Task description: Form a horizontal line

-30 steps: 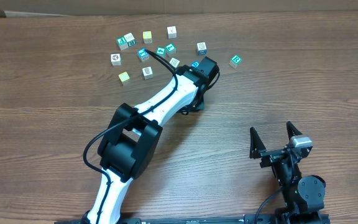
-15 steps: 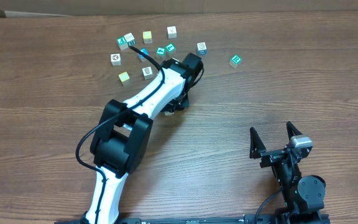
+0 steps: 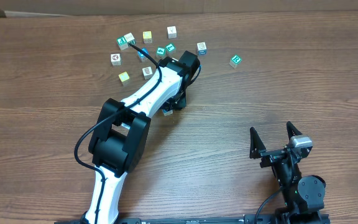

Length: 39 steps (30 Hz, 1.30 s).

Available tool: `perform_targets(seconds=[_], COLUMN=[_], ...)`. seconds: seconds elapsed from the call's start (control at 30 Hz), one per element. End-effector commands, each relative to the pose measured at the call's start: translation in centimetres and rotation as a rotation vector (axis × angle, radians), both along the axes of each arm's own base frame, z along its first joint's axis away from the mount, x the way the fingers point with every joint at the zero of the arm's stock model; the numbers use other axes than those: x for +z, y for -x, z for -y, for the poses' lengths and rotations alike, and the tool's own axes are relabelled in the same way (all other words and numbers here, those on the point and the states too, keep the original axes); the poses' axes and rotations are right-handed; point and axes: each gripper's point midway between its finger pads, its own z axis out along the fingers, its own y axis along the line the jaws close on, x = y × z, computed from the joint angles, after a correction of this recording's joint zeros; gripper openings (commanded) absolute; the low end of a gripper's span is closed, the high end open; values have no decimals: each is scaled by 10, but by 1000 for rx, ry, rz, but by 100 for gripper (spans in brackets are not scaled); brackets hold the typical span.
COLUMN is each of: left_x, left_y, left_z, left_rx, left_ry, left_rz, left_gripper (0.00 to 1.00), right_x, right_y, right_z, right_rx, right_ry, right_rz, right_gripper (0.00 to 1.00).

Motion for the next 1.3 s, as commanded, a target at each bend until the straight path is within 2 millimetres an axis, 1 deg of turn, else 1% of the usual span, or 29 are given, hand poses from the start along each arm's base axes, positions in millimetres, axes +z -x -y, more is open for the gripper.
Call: perform_targets(seconds=[0.0, 0.13, 0.17, 0.3, 0.47, 0.57, 0.7, 1.1, 1.27], left_x=[20, 18, 18, 19, 20, 20, 21, 21, 20], left_y=[-3, 0, -1, -11, -19, -24, -30, -31, -26], left_z=[5, 11, 11, 13, 11, 10, 8, 10, 8], left_rx=[-11, -3, -3, 2, 14, 20, -31, -34, -33], left_ry=[37, 70, 72, 89, 103, 108, 110, 117, 107], left_rz=[24, 7, 14, 50, 75, 88, 98, 101, 81], left_gripper=[42, 34, 31, 29, 29, 32, 33, 33, 33], right_x=[-3, -3, -3, -3, -3, -3, -3, -3, -3], right_y=[-1, -1, -1, -1, -1, -1, -1, -1, -1], right_z=[1, 1, 1, 1, 1, 1, 1, 1, 1], right_rx=[-8, -8, -8, -8, -8, -8, -8, -8, -8], right_ry=[-3, -3, -3, -3, -3, -3, -3, -3, -3], right_rz=[-2, -2, -2, -2, -2, -2, -2, -2, -2], right_gripper=[100, 100, 100, 100, 100, 100, 100, 100, 100])
